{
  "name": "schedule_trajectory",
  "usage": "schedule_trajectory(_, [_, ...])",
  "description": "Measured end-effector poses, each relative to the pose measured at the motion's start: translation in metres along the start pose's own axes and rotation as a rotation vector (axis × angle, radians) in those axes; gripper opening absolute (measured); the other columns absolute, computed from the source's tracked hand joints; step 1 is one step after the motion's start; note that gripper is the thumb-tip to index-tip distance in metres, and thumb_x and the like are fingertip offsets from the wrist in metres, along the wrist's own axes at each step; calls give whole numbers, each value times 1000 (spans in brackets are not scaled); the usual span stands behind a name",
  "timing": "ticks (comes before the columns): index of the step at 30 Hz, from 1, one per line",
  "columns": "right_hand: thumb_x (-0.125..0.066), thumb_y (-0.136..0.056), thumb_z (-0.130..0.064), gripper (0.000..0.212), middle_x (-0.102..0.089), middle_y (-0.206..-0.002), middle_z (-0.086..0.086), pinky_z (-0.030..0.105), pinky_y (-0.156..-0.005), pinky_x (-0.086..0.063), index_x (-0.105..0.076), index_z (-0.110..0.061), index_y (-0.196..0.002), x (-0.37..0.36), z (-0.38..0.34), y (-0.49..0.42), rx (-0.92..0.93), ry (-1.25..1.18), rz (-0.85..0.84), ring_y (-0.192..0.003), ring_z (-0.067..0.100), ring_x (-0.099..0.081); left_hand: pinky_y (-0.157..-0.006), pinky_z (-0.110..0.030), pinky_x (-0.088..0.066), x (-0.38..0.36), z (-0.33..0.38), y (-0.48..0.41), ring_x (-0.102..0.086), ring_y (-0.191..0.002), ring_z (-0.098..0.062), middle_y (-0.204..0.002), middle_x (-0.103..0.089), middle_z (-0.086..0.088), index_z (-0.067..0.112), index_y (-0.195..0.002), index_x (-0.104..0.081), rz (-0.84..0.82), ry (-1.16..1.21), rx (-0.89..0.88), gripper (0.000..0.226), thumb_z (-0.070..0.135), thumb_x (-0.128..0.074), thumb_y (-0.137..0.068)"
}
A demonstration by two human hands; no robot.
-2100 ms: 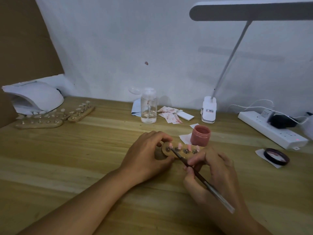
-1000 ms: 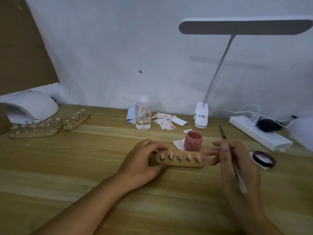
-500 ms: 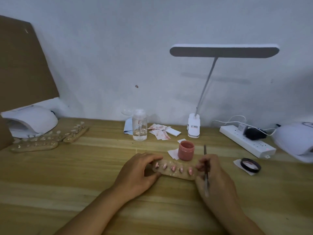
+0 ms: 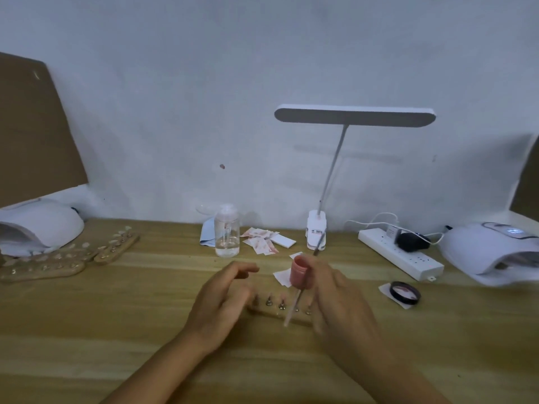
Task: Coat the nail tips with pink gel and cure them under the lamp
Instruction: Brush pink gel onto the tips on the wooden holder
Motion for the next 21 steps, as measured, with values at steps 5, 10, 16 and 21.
schedule_trajectory(5, [-44, -89, -5, 74, -40, -150, -1, 25, -110, -23, -15, -20, -154, -15, -37, -29, 123, -25, -126, -134, 16, -38, -70, -30, -51, -19, 33, 13, -66, -78, -11, -83, -69, 6, 32, -100, -62, -50, 101, -138, 21, 44, -46, -95])
schedule_trajectory(10, [-47, -86, -12, 75, -61, -117, -15, 34, -76, -47, -16, -54, -140, -4, -27, -7, -23, -137, 25, -91, 15, -61, -57, -29, -39, -4, 2, 8, -48, -52, -5, -55, -53, 8, 26, -82, -60, 136, 95, 6, 22, 35, -46, -97])
schedule_trajectory(16, [-58, -79, -55, 63, -45, -123, -7, 27, -100, -38, -39, -29, -133, -32, 53, 40, -499, 134, -260, -122, 15, -45, -61, -27, -38, 5, -42, -2, -56, -65, -9, -60, -61, 7, 28, -71, -63, 227, -37, 319, 31, 27, -51, -99])
schedule_trajectory(21, [-61, -80, -55, 46, -48, -112, -6, 27, -98, -40, -58, -34, -121, -40, 49, 19, -469, -2, -298, -114, 15, -49, -59, -31, -36, 7, -42, 1, -54, -59, -4, -58, -60, 17, 28, -71, -65, 233, -25, 287, 31, 26, -52, -99])
Point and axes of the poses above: each hand's wrist, its own y-axis away from the middle knuckle, its own x-axis out of the back of the hand, z = x × y, the point moved 5 cm from there along -y, towards the middle knuckle
